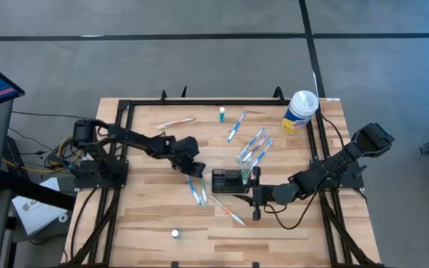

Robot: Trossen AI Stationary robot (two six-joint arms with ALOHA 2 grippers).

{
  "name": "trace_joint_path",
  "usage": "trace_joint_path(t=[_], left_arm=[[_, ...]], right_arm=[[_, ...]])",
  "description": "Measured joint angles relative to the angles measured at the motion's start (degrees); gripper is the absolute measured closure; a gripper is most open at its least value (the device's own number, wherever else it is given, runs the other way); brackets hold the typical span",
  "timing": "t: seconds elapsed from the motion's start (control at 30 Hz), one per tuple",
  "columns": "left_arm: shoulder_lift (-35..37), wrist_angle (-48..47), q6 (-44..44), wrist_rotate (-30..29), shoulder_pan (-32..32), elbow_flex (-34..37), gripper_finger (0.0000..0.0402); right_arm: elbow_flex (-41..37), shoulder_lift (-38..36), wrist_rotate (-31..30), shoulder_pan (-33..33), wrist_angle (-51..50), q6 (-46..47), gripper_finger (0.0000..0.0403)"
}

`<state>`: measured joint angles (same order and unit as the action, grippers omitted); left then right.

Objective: Pick & Place toothbrushing station
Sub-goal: Put the green toothbrush into the wire organizer

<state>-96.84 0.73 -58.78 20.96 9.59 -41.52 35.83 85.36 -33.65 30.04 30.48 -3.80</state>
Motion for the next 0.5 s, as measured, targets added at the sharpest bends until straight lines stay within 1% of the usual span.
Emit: trace_joint_path(t=[0.13,0.27,0.5], left_arm=[[0.0,-0.2,0.0,-0.3,1.6,0.0,0.0285],[0.0,-2.4,0.0,-1.6,2.5,0.0,0.0285],[-0.5,-2.3,-1.4,-0.8,2.7,0.0,0.0285]], right_arm=[[0.0,0.0,0.0,0.0,0.0,0.8,0.03],[0.0,0.0,0.0,-0.1,0.0,0.8,0.03],[0.0,0.0,0.0,-0.2,0.2,0.8,0.03]])
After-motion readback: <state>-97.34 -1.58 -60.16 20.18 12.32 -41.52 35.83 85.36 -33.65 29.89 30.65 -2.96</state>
